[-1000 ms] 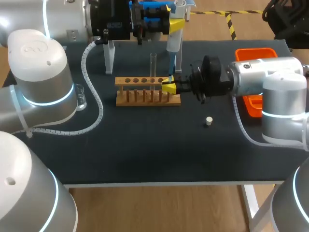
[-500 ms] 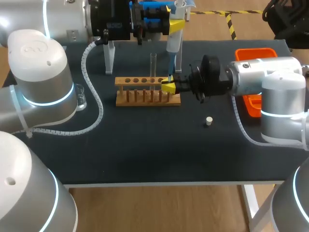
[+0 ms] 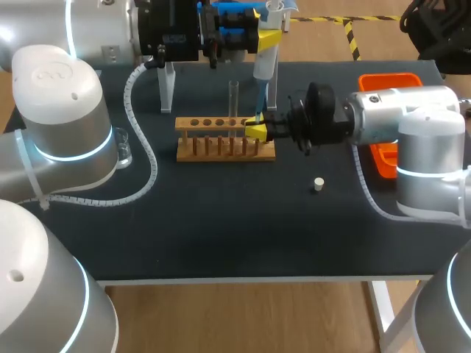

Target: Invert the test tube, pick up the pipette, mount the tip to pipette, aspirate from beaker and dispense into the tube, eject the tip, return the pipette, and cap with the stopper.

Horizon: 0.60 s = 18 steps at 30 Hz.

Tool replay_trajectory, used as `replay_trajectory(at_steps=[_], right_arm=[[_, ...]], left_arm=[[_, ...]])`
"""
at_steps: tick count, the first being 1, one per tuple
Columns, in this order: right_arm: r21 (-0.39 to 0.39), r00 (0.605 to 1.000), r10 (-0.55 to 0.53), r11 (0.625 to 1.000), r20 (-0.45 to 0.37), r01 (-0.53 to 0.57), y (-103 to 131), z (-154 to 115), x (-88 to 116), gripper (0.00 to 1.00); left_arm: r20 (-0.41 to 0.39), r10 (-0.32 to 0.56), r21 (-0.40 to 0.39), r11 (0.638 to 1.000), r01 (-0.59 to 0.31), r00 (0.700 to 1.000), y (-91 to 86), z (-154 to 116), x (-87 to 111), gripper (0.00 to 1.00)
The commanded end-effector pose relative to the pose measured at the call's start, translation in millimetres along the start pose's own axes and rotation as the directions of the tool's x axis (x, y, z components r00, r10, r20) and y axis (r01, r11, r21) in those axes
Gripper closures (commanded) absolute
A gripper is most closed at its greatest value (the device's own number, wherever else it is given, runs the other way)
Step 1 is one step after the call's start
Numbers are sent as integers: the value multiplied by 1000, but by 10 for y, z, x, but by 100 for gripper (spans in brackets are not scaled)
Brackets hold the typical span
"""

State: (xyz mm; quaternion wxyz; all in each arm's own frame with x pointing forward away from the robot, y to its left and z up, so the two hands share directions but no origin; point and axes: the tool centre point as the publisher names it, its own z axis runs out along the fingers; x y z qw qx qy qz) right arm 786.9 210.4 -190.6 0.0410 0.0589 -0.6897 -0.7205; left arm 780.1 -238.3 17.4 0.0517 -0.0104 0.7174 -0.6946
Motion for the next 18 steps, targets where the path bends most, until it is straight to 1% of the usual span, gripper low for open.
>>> replay_trajectory(at_steps=[1,18], right_arm=[[-3,1000,-3,1000,3,3,24,7,-3,100],[-17,999,-31,999,10,32,197,2,-38,100]], left_arm=[[-5,0,-1,1000,0,1000,-4,-14,-1,100],[-5,0,-1,1000,0,1000,-4,-14,-1,100]])
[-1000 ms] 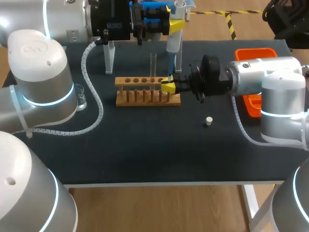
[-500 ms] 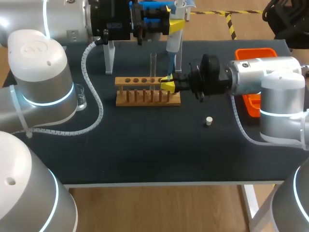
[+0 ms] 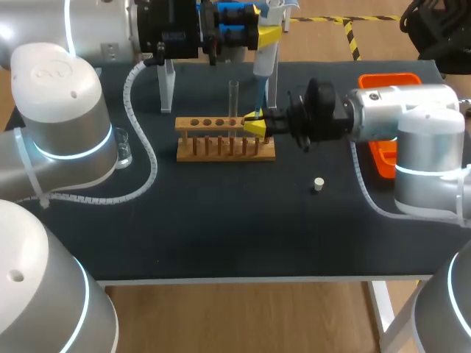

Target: Invert the test tube, pick up the pipette, mount the tip to pipette, aspirate from beaker and dispense into the tube, eject the tip, return the pipette, and cap with the stopper.

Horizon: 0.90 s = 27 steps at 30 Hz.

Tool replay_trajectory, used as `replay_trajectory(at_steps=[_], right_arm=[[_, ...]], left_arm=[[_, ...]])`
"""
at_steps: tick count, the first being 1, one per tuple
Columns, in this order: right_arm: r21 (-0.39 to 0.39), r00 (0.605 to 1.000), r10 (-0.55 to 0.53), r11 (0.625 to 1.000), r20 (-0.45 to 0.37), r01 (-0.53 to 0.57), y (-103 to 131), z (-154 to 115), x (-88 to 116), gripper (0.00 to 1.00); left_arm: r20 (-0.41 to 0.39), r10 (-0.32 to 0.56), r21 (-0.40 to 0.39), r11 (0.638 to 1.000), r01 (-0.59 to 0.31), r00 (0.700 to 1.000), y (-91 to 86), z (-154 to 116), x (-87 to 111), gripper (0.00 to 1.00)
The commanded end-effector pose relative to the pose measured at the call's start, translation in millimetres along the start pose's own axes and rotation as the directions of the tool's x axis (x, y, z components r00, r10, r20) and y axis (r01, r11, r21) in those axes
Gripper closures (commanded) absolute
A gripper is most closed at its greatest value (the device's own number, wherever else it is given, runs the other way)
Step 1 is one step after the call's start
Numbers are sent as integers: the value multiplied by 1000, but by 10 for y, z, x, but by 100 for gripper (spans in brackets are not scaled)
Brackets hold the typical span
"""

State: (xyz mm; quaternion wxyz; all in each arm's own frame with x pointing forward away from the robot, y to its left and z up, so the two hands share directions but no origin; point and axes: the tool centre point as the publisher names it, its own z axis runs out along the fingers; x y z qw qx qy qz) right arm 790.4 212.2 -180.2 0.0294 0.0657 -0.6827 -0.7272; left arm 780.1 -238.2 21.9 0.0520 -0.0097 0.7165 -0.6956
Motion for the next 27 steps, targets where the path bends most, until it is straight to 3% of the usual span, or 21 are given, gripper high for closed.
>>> replay_trajectory(at_steps=[1,14,15,16,17,18,27], right_arm=[[-1,1000,-5,1000,3,5,106,-17,-3,100],[-3,1000,-23,1000,0,23,185,-39,-6,100],[0,1000,-20,1000,-3,20,166,-41,3,86],[5,1000,-15,1000,-3,15,149,-44,6,57],[10,1000,-13,1000,-4,13,133,-47,13,12],[13,1000,-11,1000,-4,11,117,-52,18,0],[49,1000,-4,999,-1,4,27,-160,62,0]], left_arm=[[-4,-2,-4,1000,2,1000,42,-12,2,100],[-4,-2,-4,1000,2,1000,42,-12,2,100],[-4,-2,-4,1000,2,1000,42,-12,2,100],[-4,-2,-4,1000,2,1000,42,-12,2,100],[-4,-2,-4,1000,2,1000,42,-12,2,100],[-4,-2,-4,1000,2,1000,42,-12,2,100],[-4,-2,-4,1000,2,1000,42,-12,2,100]])
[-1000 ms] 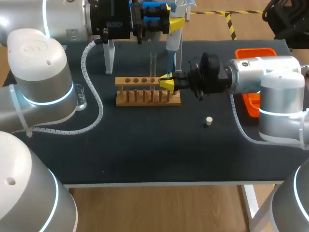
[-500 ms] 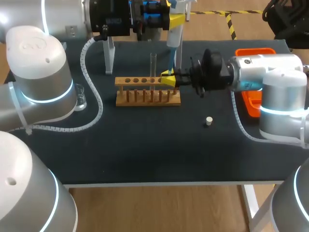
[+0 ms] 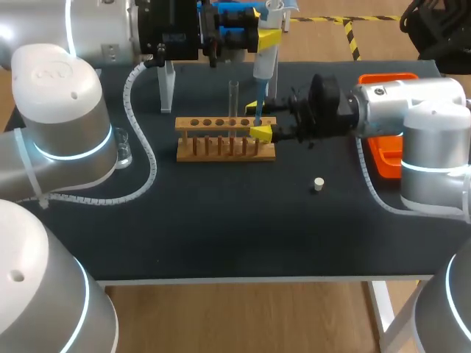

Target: Invert the test tube, pick up the pipette, mount the tip to pipette, aspirate from beaker and dispense into the tube, eject the tip, return the pipette, and cap with the stopper.

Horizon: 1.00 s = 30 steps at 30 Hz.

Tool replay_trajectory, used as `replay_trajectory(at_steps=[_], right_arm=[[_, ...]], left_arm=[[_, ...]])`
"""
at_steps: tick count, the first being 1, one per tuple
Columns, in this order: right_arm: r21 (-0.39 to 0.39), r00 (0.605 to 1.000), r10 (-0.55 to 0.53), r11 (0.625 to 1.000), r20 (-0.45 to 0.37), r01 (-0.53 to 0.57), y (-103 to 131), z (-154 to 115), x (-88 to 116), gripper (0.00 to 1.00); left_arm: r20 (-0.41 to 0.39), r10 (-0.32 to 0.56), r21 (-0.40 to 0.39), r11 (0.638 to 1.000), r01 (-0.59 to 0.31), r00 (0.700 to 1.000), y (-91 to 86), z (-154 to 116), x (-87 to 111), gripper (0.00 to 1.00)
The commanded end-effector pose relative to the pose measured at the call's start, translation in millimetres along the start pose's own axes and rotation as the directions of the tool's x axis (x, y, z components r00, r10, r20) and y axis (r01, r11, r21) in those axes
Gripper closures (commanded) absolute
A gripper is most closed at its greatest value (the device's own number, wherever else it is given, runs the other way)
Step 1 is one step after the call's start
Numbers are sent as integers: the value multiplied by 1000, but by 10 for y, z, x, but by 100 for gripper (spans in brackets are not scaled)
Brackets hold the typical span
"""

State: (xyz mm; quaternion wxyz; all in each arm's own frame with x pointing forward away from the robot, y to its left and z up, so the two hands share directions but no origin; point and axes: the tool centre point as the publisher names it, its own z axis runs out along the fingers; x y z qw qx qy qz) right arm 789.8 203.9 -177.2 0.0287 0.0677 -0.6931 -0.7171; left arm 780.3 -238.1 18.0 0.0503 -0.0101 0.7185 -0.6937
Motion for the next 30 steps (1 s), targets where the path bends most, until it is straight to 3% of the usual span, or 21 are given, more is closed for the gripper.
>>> replay_trajectory(at_steps=[1,18,30], right_arm=[[26,1000,-4,1000,2,4,-23,-101,55,0],[156,999,15,988,30,-20,-362,-671,354,0],[177,1000,1,984,25,-6,-357,-764,405,0]], left_arm=[[-2,1,1,1000,-1,1000,3,-13,1,100],[-2,1,1,1000,-1,1000,3,-13,1,100],[-2,1,1,1000,-1,1000,3,-13,1,100]])
